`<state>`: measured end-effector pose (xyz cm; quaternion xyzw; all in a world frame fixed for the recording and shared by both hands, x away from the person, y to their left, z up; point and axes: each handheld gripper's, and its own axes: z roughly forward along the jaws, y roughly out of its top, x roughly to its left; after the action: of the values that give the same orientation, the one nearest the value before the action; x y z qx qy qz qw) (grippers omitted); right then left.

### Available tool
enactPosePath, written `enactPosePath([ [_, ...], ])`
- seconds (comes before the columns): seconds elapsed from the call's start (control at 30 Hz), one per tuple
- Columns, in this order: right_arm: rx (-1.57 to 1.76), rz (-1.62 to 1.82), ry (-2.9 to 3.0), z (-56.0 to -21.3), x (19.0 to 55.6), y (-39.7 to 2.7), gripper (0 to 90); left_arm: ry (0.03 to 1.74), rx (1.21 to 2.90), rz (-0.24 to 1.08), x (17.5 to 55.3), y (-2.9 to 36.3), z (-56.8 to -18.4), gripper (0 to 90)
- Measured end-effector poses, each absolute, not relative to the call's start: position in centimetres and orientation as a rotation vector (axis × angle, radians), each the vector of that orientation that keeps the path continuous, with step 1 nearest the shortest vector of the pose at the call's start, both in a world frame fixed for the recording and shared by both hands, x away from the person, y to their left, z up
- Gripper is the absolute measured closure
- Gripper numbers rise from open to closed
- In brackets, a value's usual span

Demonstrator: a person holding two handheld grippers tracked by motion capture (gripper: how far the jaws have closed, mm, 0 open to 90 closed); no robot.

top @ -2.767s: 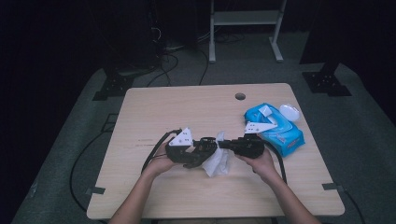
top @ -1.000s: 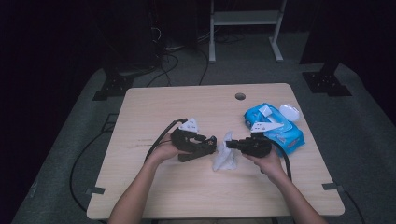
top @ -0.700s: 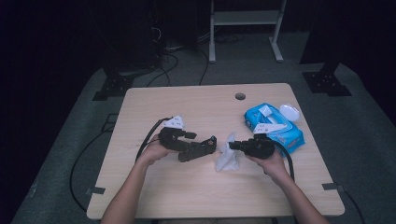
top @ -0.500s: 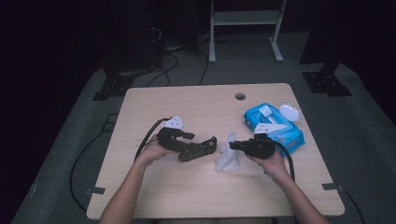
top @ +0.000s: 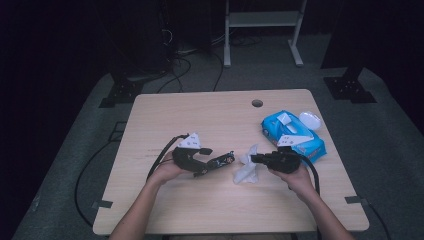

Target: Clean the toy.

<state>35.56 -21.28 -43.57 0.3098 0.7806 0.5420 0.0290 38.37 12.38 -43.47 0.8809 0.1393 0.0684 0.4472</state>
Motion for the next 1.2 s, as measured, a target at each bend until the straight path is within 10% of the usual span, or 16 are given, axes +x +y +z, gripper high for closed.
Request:
enactPosePath([
  [1.2, 0.993, 1.609, 2.35, -43.1, 34.2, -25.8, 88.5, 0.401, 2.215, 0.3, 38.6, 11.7, -44.6, 37.2],
])
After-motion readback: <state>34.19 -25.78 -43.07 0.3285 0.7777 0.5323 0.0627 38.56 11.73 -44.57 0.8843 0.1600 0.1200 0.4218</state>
